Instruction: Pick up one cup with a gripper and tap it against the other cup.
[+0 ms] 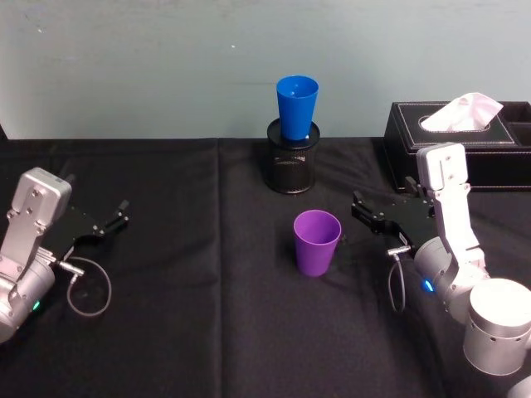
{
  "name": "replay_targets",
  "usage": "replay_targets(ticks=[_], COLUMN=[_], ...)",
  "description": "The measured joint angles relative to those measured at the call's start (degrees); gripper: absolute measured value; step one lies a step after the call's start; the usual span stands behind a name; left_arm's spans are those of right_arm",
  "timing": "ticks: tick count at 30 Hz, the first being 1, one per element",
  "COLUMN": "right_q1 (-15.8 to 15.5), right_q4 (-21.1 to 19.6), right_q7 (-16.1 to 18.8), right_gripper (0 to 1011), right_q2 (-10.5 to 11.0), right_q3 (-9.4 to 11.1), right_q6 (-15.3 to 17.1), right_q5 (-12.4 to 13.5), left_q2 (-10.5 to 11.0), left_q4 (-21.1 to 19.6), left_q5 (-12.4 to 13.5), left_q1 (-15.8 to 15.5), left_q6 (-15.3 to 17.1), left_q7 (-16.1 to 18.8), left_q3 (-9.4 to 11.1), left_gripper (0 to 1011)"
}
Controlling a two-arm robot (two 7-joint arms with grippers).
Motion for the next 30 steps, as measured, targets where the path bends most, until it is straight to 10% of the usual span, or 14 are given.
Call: replay_targets(ticks=[30], right_q1=[0.00], right_q4=[0.00], right_q7=[-0.02], right_gripper=[1000], right_q2=[0.00], right_q3=[0.00], right_q6=[-0.01], right_q5=[0.00], left_q2=[0.00], left_q4=[0.00], left_q5=[0.00], left_q1=[0.00], left_q6=[0.00], left_q7=[0.00], left_q3=[0.00], left_gripper=[1000])
